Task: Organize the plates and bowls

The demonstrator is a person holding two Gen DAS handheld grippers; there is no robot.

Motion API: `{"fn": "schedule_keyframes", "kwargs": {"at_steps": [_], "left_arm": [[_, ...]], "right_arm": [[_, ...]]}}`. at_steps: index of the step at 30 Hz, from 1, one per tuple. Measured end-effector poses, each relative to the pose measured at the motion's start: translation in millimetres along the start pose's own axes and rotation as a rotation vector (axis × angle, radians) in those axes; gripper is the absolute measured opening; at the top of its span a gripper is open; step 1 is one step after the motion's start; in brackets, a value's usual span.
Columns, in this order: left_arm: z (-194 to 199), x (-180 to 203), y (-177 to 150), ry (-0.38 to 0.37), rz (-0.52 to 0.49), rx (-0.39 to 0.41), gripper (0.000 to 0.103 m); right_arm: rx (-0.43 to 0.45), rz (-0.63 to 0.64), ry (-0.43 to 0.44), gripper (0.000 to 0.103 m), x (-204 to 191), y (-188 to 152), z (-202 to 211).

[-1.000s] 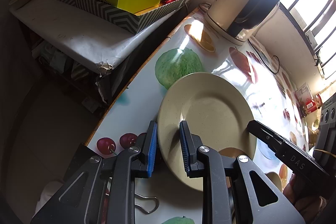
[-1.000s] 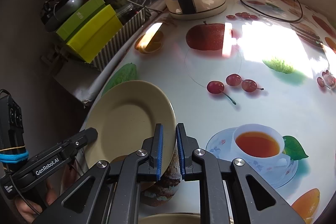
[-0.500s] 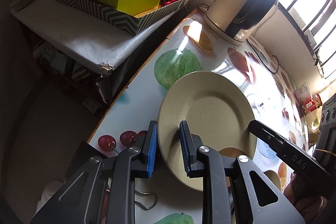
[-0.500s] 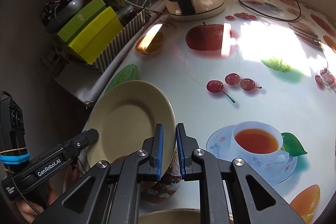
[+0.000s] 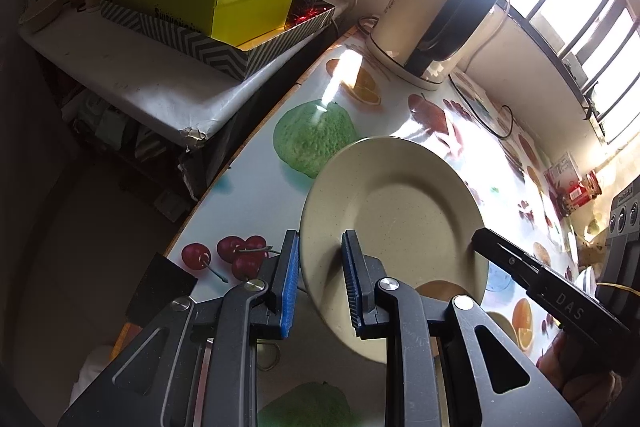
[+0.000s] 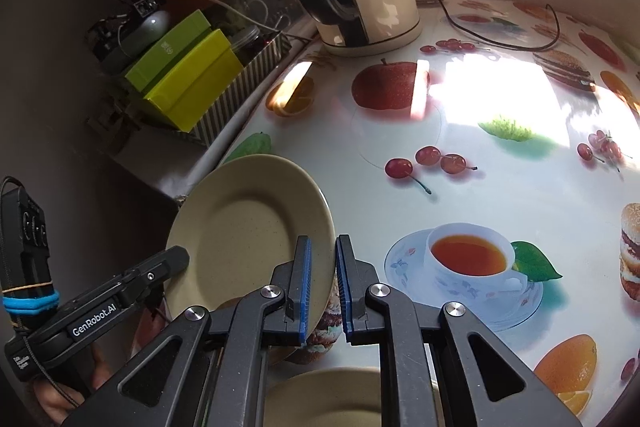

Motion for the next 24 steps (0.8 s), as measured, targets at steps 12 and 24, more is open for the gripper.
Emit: {"fn": "schedule_keyframes", "kwargs": {"at_steps": [12, 24], "left_arm": [[27.7, 15.3, -14.6, -0.03, -0.031, 0.027, 0.022], [45.1, 33.6, -42.0, -0.056, -0.067, 0.029, 0.022]], "right_arm": [[0.05, -0.003, -0.002, 0.013, -2.8, -16.7, 41.4], [0.075, -0.015, -0.025, 0.013, 4.0, -42.8, 77.2]]}}
Point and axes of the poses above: each gripper's, at about its wrist camera, not at the fingertips, and z roughly against the way its jaws point, x to its right, y to its top, the point moved 3 cm from there along -z, roughly the way its jaws point, and after that the axes turned 12 degrees about y, right-handed, at the moved point
